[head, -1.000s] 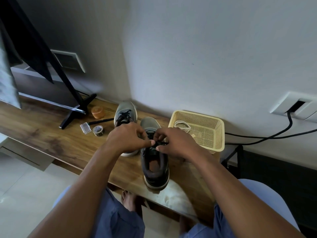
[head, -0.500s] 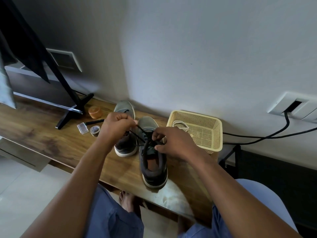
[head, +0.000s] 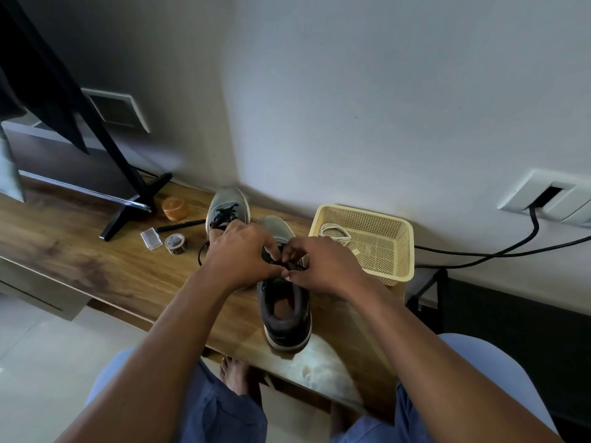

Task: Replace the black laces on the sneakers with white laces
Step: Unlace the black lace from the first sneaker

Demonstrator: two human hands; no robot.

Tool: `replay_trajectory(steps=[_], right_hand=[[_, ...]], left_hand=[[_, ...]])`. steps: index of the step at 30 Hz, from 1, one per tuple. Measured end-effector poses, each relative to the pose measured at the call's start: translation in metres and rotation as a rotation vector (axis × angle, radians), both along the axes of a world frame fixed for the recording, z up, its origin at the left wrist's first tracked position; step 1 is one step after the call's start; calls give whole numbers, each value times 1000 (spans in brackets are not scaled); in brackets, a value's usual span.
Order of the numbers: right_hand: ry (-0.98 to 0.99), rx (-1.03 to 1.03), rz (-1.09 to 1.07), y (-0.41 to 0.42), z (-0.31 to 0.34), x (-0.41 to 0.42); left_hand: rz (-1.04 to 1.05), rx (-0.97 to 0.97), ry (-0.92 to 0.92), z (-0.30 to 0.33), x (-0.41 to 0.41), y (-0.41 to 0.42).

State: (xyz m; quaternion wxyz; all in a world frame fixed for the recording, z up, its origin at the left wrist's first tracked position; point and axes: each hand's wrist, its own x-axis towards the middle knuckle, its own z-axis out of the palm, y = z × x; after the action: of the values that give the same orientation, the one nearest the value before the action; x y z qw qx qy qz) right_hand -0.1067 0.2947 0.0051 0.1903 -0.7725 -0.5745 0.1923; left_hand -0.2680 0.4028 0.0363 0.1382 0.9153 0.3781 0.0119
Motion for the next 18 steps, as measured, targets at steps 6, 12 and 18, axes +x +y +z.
replay_trajectory(steps=[6,12,18], right_hand=[[23,-3,-19,0,0,2],[17,11,-28,-2,1,1],[79,31,-39,-2,-2,1]], left_hand=[[23,-6,14,2,3,-6],[69,-138,-109,-1,2,-2],[476,-313,-446,12,-18,16]])
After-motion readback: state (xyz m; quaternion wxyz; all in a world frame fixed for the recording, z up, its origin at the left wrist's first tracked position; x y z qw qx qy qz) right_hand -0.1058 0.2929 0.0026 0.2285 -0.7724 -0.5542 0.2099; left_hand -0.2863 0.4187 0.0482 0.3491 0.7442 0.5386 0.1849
